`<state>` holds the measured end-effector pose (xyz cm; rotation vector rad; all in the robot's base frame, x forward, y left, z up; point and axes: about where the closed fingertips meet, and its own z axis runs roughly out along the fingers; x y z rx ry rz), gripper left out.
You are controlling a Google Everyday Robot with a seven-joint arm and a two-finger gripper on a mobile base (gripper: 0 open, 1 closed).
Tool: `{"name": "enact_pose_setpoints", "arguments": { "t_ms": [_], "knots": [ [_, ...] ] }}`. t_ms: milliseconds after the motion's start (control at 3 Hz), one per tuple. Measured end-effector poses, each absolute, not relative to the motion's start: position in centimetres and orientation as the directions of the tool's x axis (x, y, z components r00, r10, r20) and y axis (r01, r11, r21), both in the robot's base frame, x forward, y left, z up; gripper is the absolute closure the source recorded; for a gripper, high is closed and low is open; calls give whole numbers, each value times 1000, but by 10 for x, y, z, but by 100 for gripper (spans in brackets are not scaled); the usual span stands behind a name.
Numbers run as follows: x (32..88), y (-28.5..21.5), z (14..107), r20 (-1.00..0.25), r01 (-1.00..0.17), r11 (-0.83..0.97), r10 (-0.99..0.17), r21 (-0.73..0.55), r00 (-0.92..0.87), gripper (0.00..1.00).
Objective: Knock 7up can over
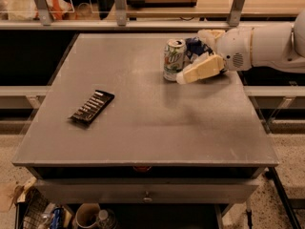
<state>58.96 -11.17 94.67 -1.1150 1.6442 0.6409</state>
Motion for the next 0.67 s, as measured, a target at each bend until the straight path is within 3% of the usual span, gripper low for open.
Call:
{"name": "enact_pose_setpoints", "arguments": {
  "t_ms": [667],
  "knots": [
    [620, -90, 933, -948, -889, 454, -306, -65, -87, 0]
  ]
}}
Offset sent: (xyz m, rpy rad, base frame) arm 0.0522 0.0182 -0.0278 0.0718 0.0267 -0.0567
